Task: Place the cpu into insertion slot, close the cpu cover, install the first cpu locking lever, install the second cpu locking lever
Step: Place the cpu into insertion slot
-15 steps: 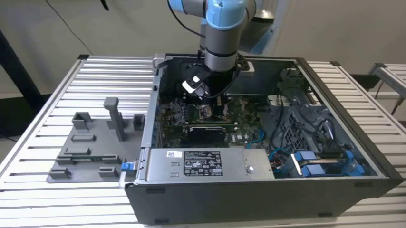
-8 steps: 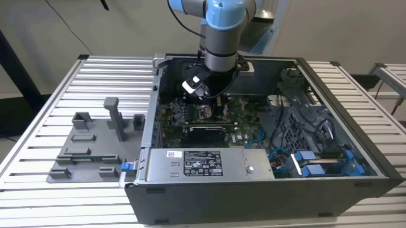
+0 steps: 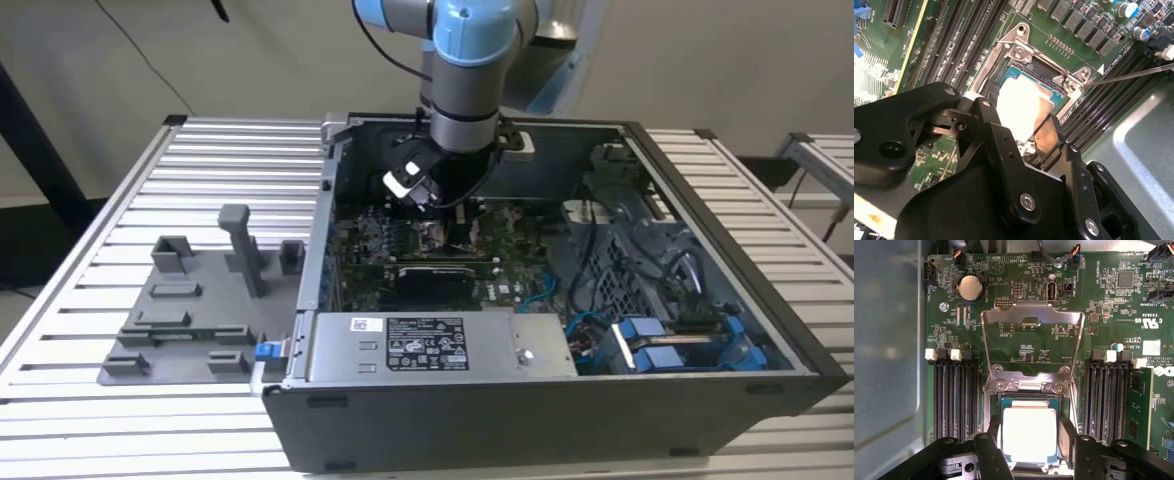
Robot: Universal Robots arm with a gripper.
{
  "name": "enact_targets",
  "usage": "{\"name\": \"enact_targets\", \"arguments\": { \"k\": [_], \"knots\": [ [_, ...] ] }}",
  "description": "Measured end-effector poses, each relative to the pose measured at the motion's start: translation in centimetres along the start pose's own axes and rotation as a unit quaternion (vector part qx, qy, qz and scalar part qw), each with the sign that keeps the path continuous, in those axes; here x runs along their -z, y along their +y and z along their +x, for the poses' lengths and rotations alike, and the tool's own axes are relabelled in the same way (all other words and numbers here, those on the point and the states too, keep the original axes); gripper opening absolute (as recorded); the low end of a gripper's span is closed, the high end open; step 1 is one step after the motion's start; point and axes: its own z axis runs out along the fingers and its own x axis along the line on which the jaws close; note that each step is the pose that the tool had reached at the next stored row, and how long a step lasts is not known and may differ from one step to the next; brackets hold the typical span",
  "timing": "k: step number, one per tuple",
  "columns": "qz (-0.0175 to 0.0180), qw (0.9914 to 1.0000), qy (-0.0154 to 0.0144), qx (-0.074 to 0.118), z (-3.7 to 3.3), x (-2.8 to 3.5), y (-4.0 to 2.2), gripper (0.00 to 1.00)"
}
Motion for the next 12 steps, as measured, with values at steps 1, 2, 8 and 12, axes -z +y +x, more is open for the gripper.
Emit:
{"name": "enact_targets", "arguments": {
  "k": [1, 2, 8, 12],
  "knots": [
    [0.0000, 1.00000, 0.0000, 0.000, 0.00, -0.02, 0.00, 0.54],
    [0.0000, 1.00000, 0.0000, -0.001, 0.00, -0.03, 0.00, 0.54],
    [-0.0002, 1.00000, 0.0003, -0.003, 0.00, -0.05, 0.00, 0.54],
    [-0.0004, 0.99999, 0.0008, -0.005, 0.00, -0.05, 0.00, 0.54]
  ]
}}
